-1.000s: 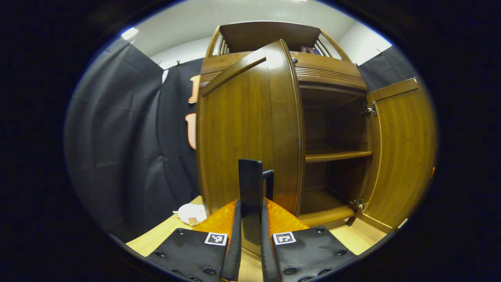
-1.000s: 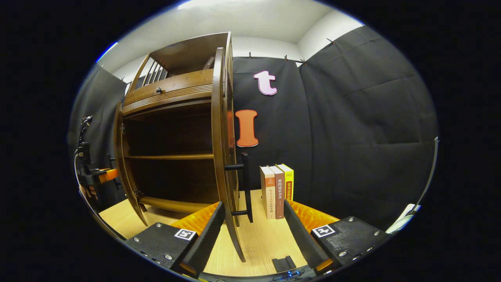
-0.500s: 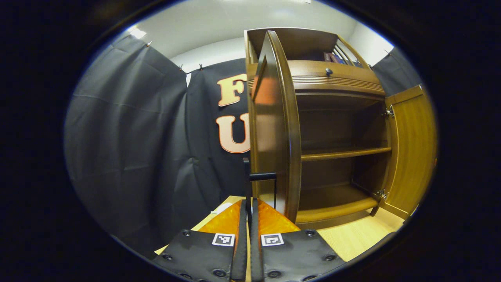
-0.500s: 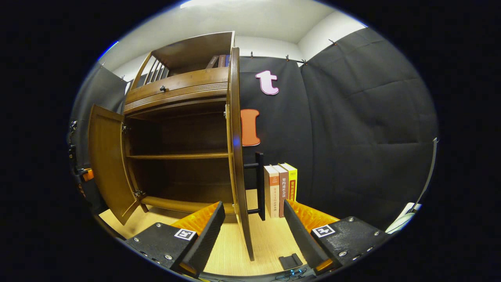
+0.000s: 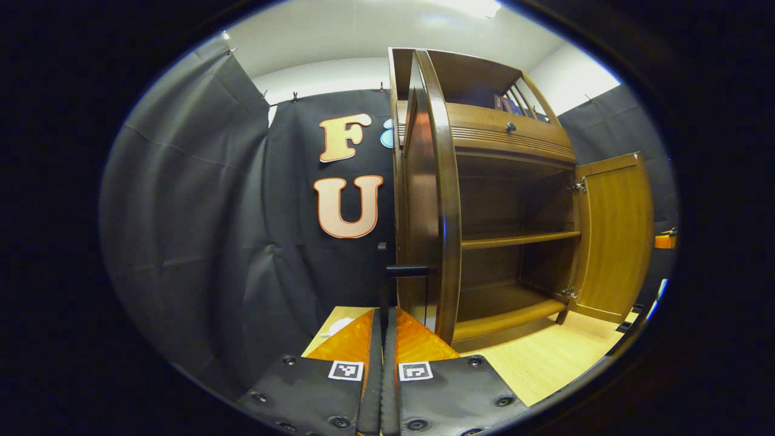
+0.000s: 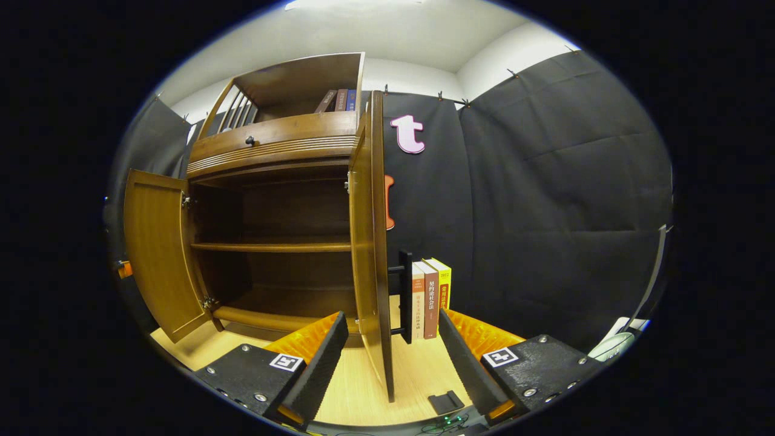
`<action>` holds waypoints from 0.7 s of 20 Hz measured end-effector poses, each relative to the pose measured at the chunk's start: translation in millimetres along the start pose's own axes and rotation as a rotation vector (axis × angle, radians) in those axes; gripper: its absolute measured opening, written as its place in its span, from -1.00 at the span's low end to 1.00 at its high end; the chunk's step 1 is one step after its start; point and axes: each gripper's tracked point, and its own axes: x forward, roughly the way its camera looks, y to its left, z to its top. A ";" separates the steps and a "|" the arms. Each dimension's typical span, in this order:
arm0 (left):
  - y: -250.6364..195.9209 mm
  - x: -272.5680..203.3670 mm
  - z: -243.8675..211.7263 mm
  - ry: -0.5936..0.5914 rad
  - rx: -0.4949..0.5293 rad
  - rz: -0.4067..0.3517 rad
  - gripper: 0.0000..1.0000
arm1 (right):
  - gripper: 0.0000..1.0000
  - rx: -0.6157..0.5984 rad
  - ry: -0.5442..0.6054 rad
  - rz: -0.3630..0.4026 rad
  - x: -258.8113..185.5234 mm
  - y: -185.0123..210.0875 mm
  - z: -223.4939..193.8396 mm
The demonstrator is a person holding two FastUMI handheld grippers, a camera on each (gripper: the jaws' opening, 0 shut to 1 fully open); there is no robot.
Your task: Open the right door of the double-door shoe cabinet with the right hand, and open the left door with the left hand.
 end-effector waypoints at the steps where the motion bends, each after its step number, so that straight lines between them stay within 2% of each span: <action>1: 8.0 0.7 -2.5 0.007 -0.004 -0.020 -0.85 | 0.97 0.005 0.001 -0.002 -1.0 3.3 1.6; 5: 23.6 3.1 -1.9 0.004 0.003 -0.102 -0.84 | 0.97 0.009 -0.002 -0.012 -5.0 18.9 9.6; 6: 23.0 1.9 -1.3 0.004 0.003 -0.118 -0.70 | 0.97 0.002 -0.006 -0.010 -5.1 22.4 10.5; 8: 24.9 -2.2 -1.9 0.013 0.006 -0.122 -0.71 | 0.97 -0.004 -0.003 -0.007 -4.3 28.0 8.3; 9: 25.3 -8.0 -1.8 0.013 0.015 -0.108 -0.71 | 0.97 -0.004 -0.005 -0.007 -3.4 29.6 8.1; 10: 26.4 -16.9 -0.6 0.011 0.024 -0.082 -0.67 | 0.85 -0.001 -0.006 -0.008 -2.8 30.4 7.2; 11: 28.1 -25.2 1.5 0.010 0.021 -0.057 -0.67 | 0.85 0.003 -0.003 -0.007 -1.6 29.6 6.3; 14: 19.5 -58.7 18.0 0.007 -0.055 0.016 -0.67 | 0.85 0.026 -0.006 -0.009 1.5 23.3 6.9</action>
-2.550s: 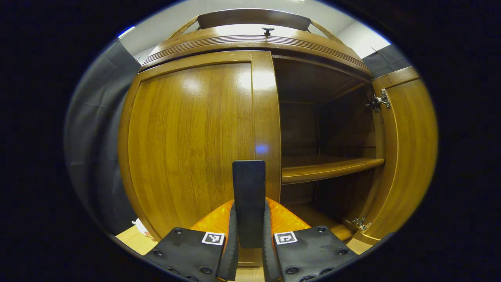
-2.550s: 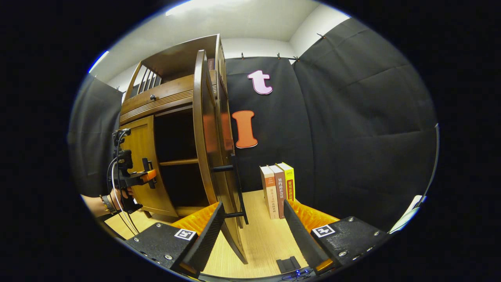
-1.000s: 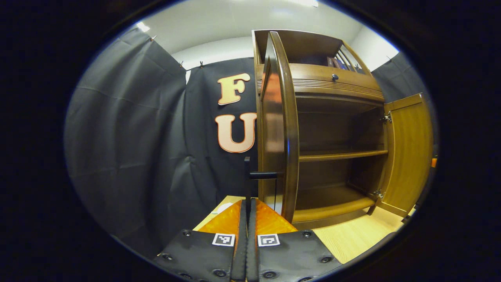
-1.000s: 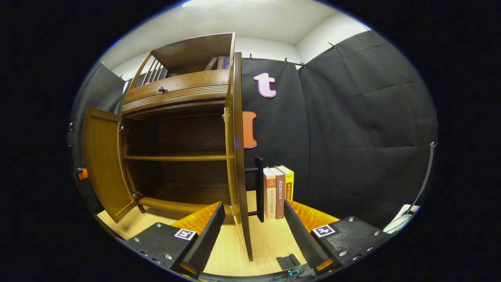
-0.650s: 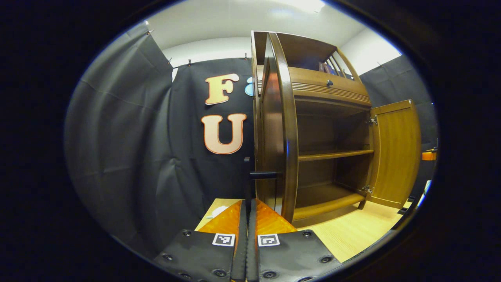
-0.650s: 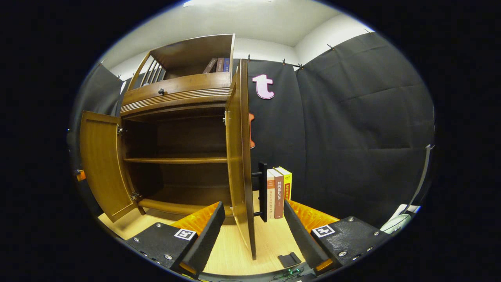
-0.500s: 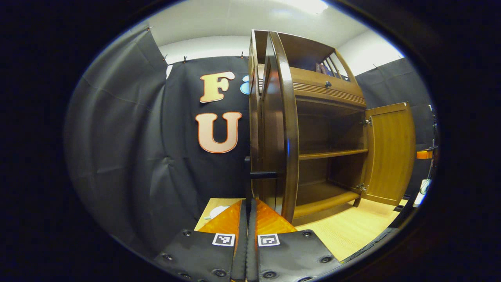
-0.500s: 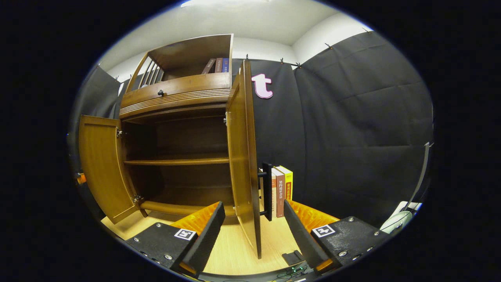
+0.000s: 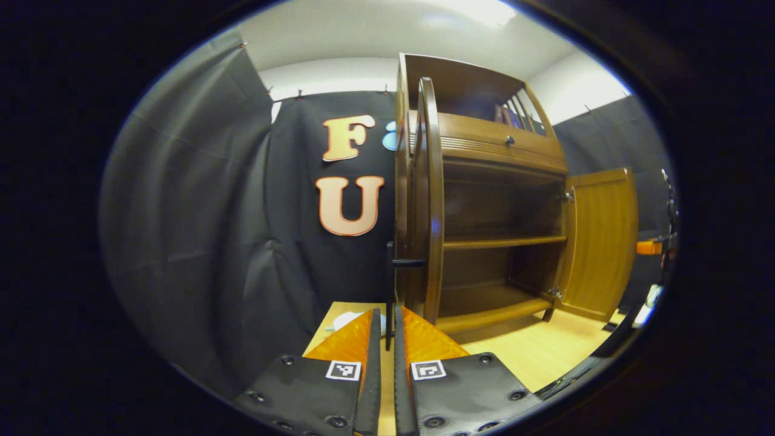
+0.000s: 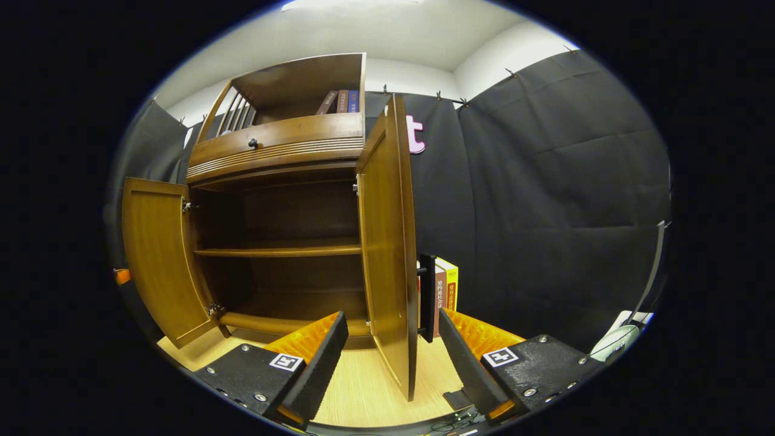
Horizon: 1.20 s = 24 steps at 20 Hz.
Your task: Open the right door of the double-door shoe cabinet with the right hand, and open the left door with the left hand.
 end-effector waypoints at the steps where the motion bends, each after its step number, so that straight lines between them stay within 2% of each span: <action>1: -3.8 -9.5 7.6 -0.013 0.017 0.031 -0.71 | 0.85 0.006 -0.009 0.001 0.4 -1.0 3.0; 3: -26.6 -18.1 24.6 -0.034 0.046 0.081 -0.67 | 0.85 0.014 -0.026 0.008 3.2 -3.2 6.7; 6: -71.8 -6.8 32.4 -0.046 0.054 0.135 -0.68 | 0.85 0.025 -0.015 0.030 9.5 -5.6 1.0; 9: -119.9 12.6 24.1 -0.061 0.020 0.131 -0.71 | 0.85 0.020 -0.002 0.061 13.8 -1.6 -8.8; 12: -131.7 24.1 14.3 -0.055 0.014 0.189 -0.33 | 0.85 0.021 0.014 0.097 14.1 1.7 -19.0; 15: -146.1 30.8 -2.0 -0.018 -0.006 0.193 0.05 | 0.85 0.035 0.030 0.128 17.2 3.3 -26.3; 18: -137.8 32.9 -13.2 -0.005 0.057 0.266 0.44 | 0.85 0.046 0.027 0.142 19.6 1.1 -23.5; 22: -140.9 30.5 -19.3 -0.002 0.034 0.285 0.96 | 0.85 0.052 0.023 0.142 25.1 -4.8 -20.6; 24: -142.4 33.0 -19.4 0.001 0.030 0.280 0.93 | 0.85 0.061 0.030 0.129 30.3 -8.0 -23.9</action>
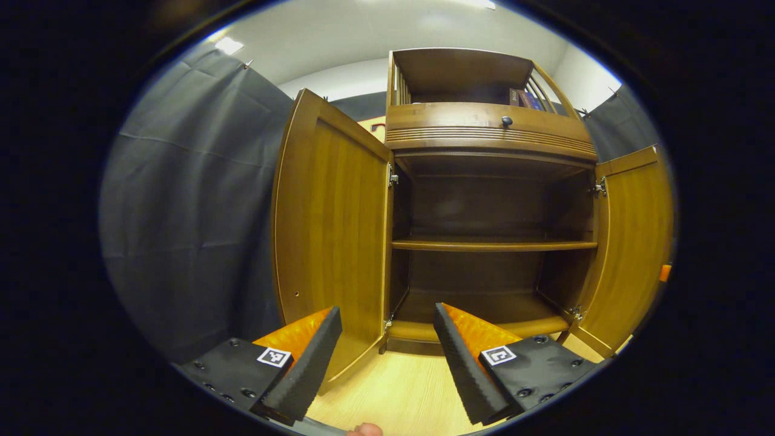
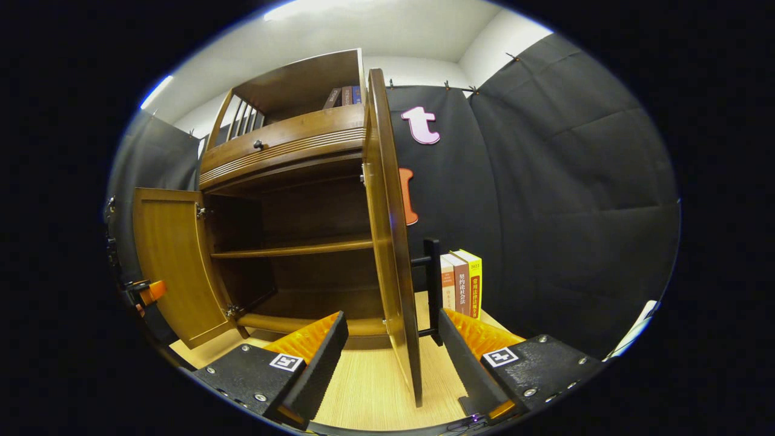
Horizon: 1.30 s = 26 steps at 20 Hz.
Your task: Open the right door of the double-door shoe cabinet with the right hand, and open the left door with the left hand.
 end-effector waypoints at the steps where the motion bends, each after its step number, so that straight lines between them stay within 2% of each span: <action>1: -3.4 -0.2 0.2 0.000 -0.002 -0.016 0.92 | 0.85 0.003 -0.001 -0.006 3.3 -1.3 0.4; 3: -7.8 2.8 0.9 0.000 -0.005 -0.044 0.90 | 0.85 -0.011 -0.026 -0.005 6.2 0.7 4.4; 8: -10.3 5.8 6.5 -0.051 0.013 -0.014 0.90 | 0.85 -0.069 -0.028 0.022 8.6 6.5 -6.8; 12: -24.9 13.3 20.0 -0.080 0.028 -0.050 0.90 | 0.85 -0.034 -0.029 0.028 14.5 9.4 -1.7; 18: -38.8 14.1 24.1 -0.098 0.062 -0.087 0.89 | 0.85 -0.042 -0.024 0.031 18.7 10.9 -1.9; 26: -37.0 15.5 32.3 -0.122 0.086 -0.083 0.91 | 0.85 -0.067 -0.021 0.042 21.8 18.7 -4.4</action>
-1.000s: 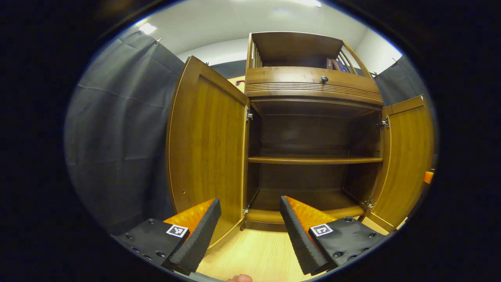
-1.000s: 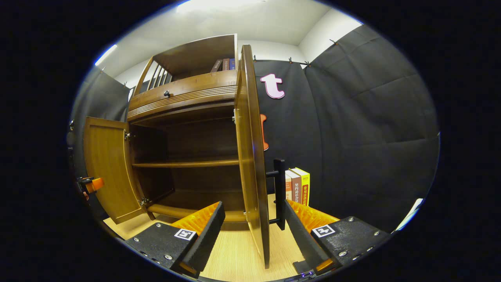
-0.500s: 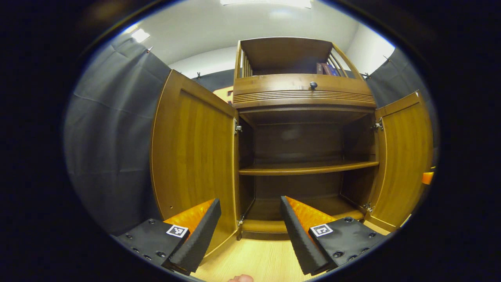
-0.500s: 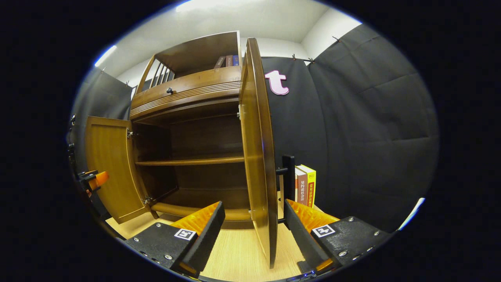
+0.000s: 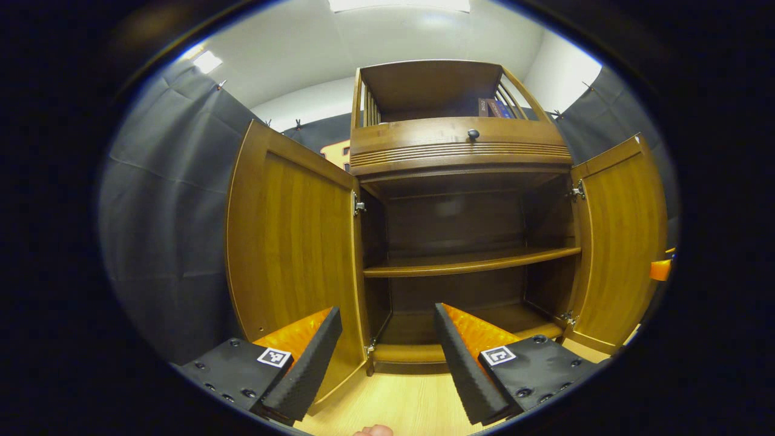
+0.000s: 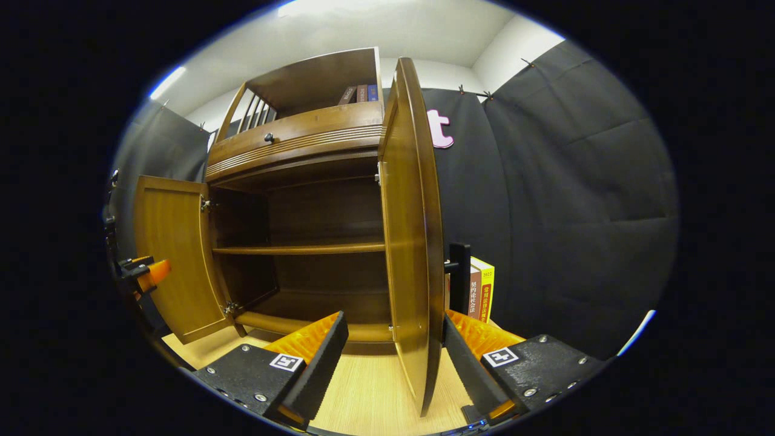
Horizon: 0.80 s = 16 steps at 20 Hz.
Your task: Open the right door of the double-door shoe cabinet with the right hand, and open the left door with the left hand.
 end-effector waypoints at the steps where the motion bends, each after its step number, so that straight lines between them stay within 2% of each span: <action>1: 0.4 0.2 -0.4 -0.002 0.004 -0.001 0.91 | 0.92 -0.003 0.004 -0.003 0.7 0.0 -1.5; 3: -0.8 0.7 0.5 -0.004 0.007 -0.005 0.91 | 0.85 0.003 -0.001 -0.001 1.4 1.1 -0.3; 14: 6.8 7.1 7.1 -0.023 0.002 -0.007 0.97 | 0.84 0.014 -0.026 -0.017 1.3 -1.2 8.6; 15: 7.5 7.1 6.3 -0.022 -0.004 -0.008 0.98 | 0.85 0.013 -0.027 -0.017 1.0 -0.7 8.9; 16: 7.9 7.6 5.2 -0.020 -0.006 -0.007 0.99 | 0.97 0.015 -0.025 -0.017 0.7 0.3 7.9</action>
